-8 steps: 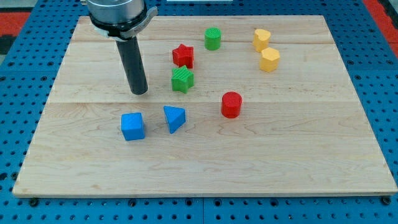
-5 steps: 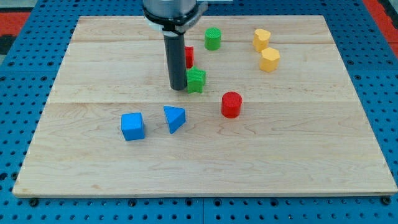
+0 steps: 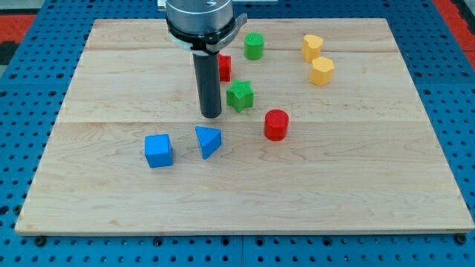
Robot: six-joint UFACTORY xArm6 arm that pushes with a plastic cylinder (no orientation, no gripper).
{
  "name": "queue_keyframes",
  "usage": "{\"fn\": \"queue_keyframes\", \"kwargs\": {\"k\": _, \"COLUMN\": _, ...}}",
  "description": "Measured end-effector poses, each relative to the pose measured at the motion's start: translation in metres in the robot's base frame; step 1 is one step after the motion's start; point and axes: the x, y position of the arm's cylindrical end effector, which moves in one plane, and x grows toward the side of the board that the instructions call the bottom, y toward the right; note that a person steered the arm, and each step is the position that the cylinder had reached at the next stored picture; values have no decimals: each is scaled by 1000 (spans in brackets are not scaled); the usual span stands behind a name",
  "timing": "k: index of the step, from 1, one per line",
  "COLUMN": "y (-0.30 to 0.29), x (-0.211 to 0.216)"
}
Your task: Push the heartgreen star diagonal to each other
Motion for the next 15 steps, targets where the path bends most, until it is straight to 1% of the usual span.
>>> {"fn": "queue_keyframes", "kwargs": {"k": 1, "y": -12, "x": -1}}
{"fn": "queue_keyframes", "kwargs": {"k": 4, "y": -17, "x": -10}}
{"fn": "queue_keyframes", "kwargs": {"k": 5, "y": -46, "x": -22}}
{"fn": "queue_keyframes", "kwargs": {"k": 6, "y": -72, "x": -47}}
{"fn": "queue_keyframes", "kwargs": {"k": 7, "y": -71, "x": -130}}
{"fn": "queue_keyframes", "kwargs": {"k": 8, "y": -32, "x": -201}}
{"fn": "queue_keyframes", "kwargs": {"k": 9, "y": 89, "x": -221}}
{"fn": "queue_keyframes", "kwargs": {"k": 10, "y": 148, "x": -167}}
{"fn": "queue_keyframes", "kwargs": {"k": 11, "y": 209, "x": -154}}
{"fn": "queue_keyframes", "kwargs": {"k": 12, "y": 245, "x": -154}}
{"fn": "queue_keyframes", "kwargs": {"k": 13, "y": 297, "x": -153}}
{"fn": "queue_keyframes", "kwargs": {"k": 14, "y": 327, "x": -106}}
{"fn": "queue_keyframes", "kwargs": {"k": 15, "y": 271, "x": -111}}
